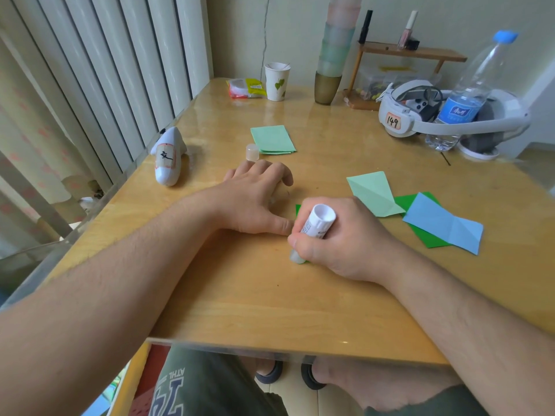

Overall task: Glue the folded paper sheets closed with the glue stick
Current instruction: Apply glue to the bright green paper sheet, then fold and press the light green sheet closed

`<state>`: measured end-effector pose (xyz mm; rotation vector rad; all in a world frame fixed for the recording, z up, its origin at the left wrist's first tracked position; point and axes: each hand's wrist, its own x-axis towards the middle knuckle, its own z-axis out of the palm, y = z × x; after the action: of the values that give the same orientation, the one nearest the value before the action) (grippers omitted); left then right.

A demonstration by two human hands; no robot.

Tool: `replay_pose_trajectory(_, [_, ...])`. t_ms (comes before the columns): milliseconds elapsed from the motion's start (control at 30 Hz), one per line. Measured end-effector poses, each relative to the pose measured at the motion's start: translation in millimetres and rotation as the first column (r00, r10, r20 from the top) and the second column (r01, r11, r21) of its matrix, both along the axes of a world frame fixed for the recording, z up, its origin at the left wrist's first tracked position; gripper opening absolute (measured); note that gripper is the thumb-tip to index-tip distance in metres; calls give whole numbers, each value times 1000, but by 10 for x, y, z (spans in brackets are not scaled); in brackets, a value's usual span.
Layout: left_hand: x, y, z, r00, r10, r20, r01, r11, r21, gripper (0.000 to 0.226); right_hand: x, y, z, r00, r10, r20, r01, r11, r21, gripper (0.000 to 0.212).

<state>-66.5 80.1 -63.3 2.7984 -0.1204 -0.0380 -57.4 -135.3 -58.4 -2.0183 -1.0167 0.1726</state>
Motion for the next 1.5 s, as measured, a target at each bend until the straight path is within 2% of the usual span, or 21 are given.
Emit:
replay_pose_trajectory(67, [-1, 7, 3, 1000, 2, -7, -2, 1000, 0, 86, 8, 1, 14, 997, 19, -70, -16, 999, 46, 20])
replay_pose_trajectory(200, [14, 14, -1, 1000, 2, -16, -2, 1000, 14, 83, 116, -68, 59, 991, -90, -104, 106, 982, 157, 24])
replay_pose_trajectory(300, [21, 21, -6, 1000, -4, -9, 4, 1000, 9, 79, 146, -89, 27, 988, -145, -44, 149, 986, 79, 22])
replay_pose_trajectory(467, [7, 11, 13, 1000, -2, -17, 3, 1000, 15, 90, 100, -35, -13, 996, -93, 12, 93, 996, 4, 20])
replay_pose_trajectory(633, [3, 12, 3, 1000, -2, -12, 1, 1000, -6, 88, 26, -2, -4, 999, -4, -54, 4, 1000, 7, 16])
replay_pose_trajectory(733, [18, 26, -14, 1000, -3, -16, 3, 1000, 5, 86, 55, -28, 49, 987, 12, -161, 10, 991, 135, 20])
replay_pose_trajectory(833, [33, 44, -18, 1000, -8, -13, 8, 1000, -2, 78, 278, -120, 103, 953, -115, -281, 224, 893, 391, 19])
replay_pose_trajectory(900, [37, 53, -14, 1000, -18, -10, 18, 1000, 0, 75, 449, -223, 118, 922, -212, -325, 352, 810, 469, 17])
replay_pose_trajectory(1033, [35, 57, 4, 999, -29, -15, 29, 1000, -7, 74, 589, -378, 79, 914, -346, -210, 403, 823, 400, 21])
replay_pose_trajectory(1200, [28, 50, 14, 999, -25, -25, 25, 1000, -12, 72, 576, -330, 3, 940, -339, -30, 337, 914, 226, 20])
replay_pose_trajectory(1367, [25, 56, 35, 999, -23, -38, 22, 999, -24, 74, 605, -293, -1, 924, -382, -9, 377, 907, 191, 18])
replay_pose_trajectory(1500, [35, 112, 50, 998, -50, -48, 48, 998, -46, 83, 655, -297, -42, 912, -410, -27, 405, 885, 230, 14])
